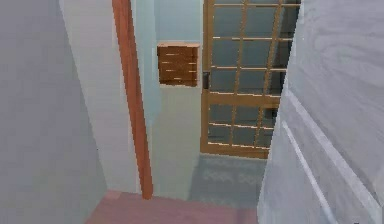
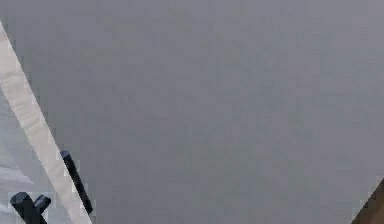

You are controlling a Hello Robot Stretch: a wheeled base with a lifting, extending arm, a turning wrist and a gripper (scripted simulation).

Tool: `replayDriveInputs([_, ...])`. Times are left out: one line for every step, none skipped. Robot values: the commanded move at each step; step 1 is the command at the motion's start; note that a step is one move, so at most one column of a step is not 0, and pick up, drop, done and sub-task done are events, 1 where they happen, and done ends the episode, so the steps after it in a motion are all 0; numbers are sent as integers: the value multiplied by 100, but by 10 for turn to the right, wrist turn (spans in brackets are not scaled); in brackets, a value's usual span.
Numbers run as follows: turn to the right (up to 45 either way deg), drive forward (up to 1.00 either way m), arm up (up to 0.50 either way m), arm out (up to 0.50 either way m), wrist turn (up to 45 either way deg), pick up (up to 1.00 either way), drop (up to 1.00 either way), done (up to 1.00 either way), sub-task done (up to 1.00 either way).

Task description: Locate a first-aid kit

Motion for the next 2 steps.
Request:
replayDriveInputs([0,20,0,0,0,0,0,0,0])
replayDriveInputs([-30,0,0,0,0,0,0,0,0])
